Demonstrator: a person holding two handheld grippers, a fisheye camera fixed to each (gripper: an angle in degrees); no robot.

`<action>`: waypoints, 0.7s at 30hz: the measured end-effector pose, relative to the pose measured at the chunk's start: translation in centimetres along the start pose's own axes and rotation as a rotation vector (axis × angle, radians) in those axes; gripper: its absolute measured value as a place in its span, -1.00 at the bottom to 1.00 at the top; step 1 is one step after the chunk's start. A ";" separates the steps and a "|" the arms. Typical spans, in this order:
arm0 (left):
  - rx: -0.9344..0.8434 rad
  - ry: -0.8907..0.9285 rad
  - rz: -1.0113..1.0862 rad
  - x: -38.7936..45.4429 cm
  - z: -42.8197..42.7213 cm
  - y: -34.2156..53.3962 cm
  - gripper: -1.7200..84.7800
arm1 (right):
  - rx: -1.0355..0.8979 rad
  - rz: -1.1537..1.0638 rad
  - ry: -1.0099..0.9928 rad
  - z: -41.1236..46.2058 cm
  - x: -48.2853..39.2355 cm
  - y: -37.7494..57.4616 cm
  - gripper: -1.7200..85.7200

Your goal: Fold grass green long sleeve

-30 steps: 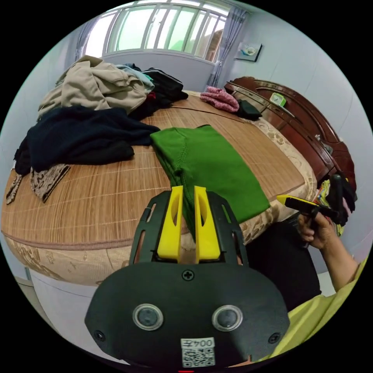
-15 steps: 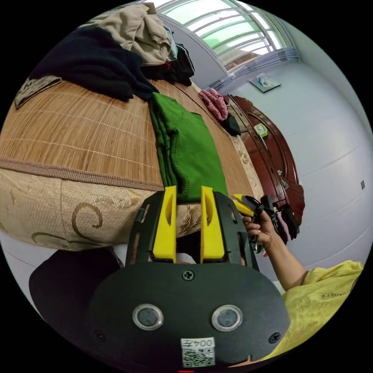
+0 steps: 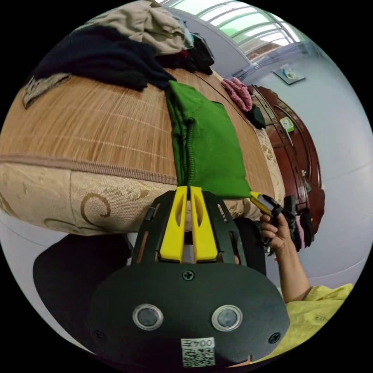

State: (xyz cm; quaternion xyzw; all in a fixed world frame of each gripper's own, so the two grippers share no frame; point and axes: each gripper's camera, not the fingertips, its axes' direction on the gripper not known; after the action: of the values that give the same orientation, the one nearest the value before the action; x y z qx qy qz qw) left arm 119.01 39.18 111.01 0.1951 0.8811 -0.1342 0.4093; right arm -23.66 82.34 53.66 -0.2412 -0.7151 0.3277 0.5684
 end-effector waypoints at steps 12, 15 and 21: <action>0.132 -0.104 0.054 5.6 -7.3 -2.4 -0.77 | 0.130 -0.050 -0.016 -1.8 -3.5 -0.5 -0.78; 0.155 -0.150 0.201 11.0 -7.7 -5.7 -0.79 | 0.124 -0.165 0.074 -0.4 -6.8 -1.6 -0.81; -0.006 -0.418 0.479 20.2 -2.0 -12.4 -0.83 | 0.040 -0.322 0.357 4.4 -11.5 -3.5 -0.79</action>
State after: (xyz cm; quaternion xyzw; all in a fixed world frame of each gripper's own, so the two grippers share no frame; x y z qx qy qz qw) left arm 100.16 33.72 97.57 0.3640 0.7074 -0.0689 0.6020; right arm -25.14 70.91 48.13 -0.1667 -0.6259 0.1992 0.7354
